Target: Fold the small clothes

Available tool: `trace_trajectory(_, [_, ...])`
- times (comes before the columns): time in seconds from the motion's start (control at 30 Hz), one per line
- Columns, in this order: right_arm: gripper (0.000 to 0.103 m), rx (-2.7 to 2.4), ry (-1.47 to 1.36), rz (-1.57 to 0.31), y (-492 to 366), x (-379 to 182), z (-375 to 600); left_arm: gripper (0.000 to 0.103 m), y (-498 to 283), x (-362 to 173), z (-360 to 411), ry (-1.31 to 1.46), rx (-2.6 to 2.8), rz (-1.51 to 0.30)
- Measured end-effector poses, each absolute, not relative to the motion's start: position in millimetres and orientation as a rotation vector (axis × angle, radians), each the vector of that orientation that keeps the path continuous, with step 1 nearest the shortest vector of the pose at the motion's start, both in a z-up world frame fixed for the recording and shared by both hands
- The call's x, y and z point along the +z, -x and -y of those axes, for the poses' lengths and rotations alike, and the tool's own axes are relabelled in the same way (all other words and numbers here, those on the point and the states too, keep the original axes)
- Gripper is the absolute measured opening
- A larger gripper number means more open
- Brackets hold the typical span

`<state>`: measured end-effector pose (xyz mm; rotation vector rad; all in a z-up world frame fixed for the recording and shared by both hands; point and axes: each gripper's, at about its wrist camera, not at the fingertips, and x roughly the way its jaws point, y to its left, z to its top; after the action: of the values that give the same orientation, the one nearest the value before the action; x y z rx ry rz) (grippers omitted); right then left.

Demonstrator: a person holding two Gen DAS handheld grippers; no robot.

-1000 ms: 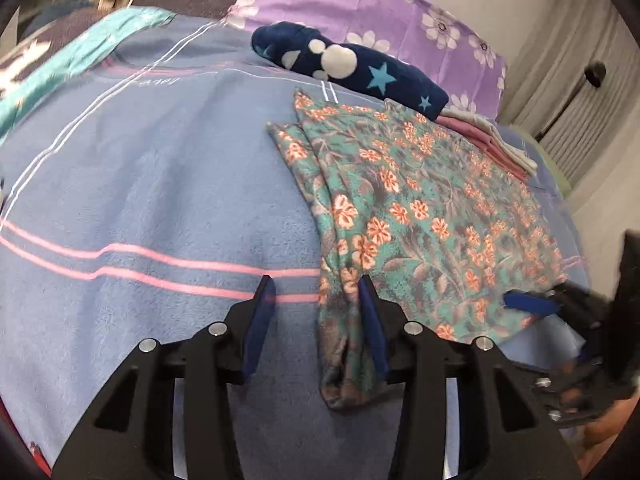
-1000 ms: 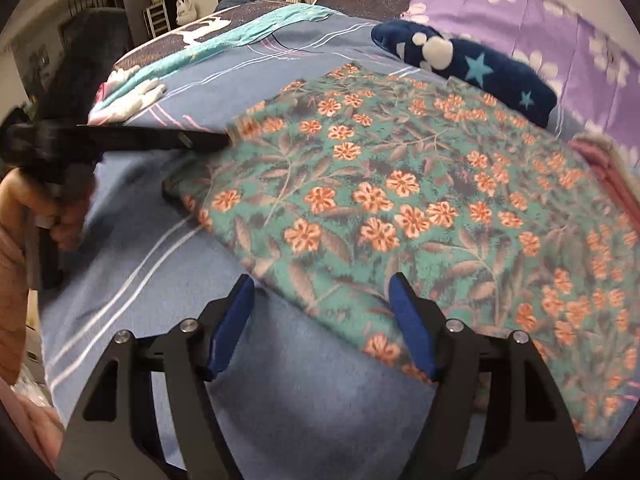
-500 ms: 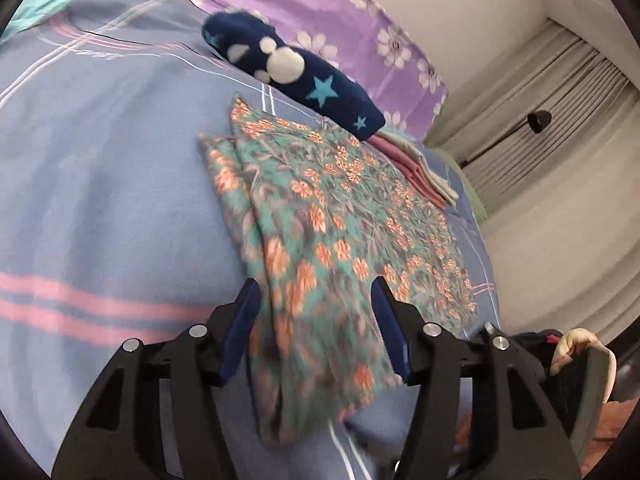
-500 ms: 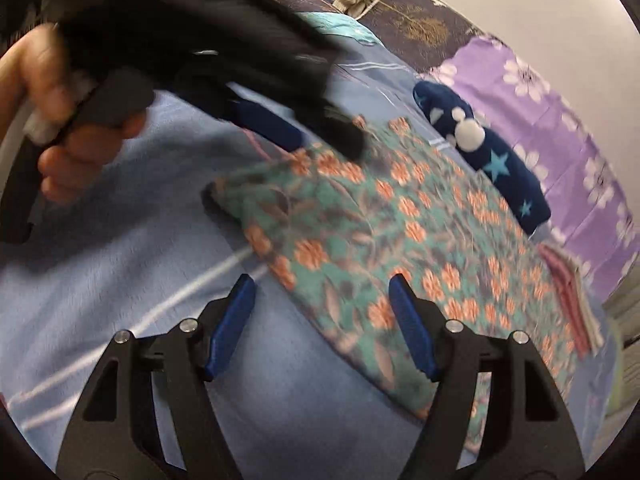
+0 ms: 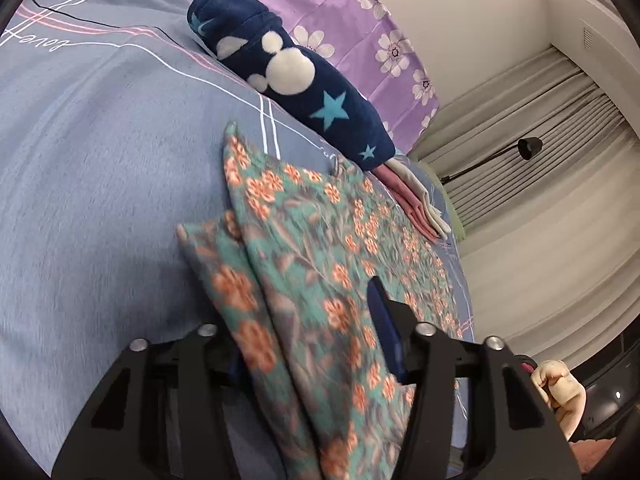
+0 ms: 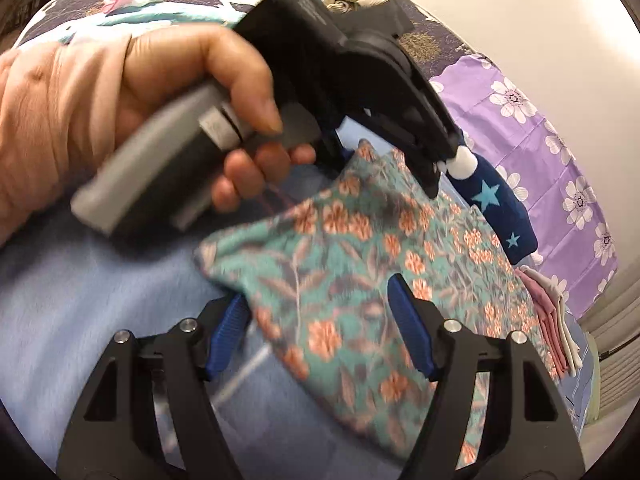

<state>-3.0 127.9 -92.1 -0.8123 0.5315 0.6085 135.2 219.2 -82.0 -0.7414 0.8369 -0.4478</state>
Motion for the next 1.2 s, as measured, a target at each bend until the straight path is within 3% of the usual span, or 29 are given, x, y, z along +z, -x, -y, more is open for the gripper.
trace_trajectory(0.17, [0.065, 0.586, 0.794, -0.527, -7, -93, -132, 0.014, -152, -89, -221, 0.772, -0.434, -0.871])
trace_trajectory(0.2, [0.057, 0.594, 0.786, -0.54, -10, -93, -132, 0.012, -156, -90, -222, 0.772, -0.434, -0.879])
trace_trajectory(0.23, [0.03, 0.603, 0.782, -0.554, -12, -94, -132, 0.011, -159, -89, -219, 0.759, -0.43, -0.885])
trace_trajectory(0.27, [0.013, 0.592, 0.779, -0.56, -11, -94, -132, 0.011, -163, -86, -216, 0.739, -0.421, -0.889])
trace_trajectory(0.73, [0.012, 0.562, 0.365, -0.55, -28, -12, -38, 0.01, -177, -6, -154, 0.54, -0.412, -0.842])
trace_trajectory(1.2, [0.012, 0.482, 0.166, -0.568, -34, 0, 64, 0.01, -195, 17, -64, 0.451, -0.381, -0.902])
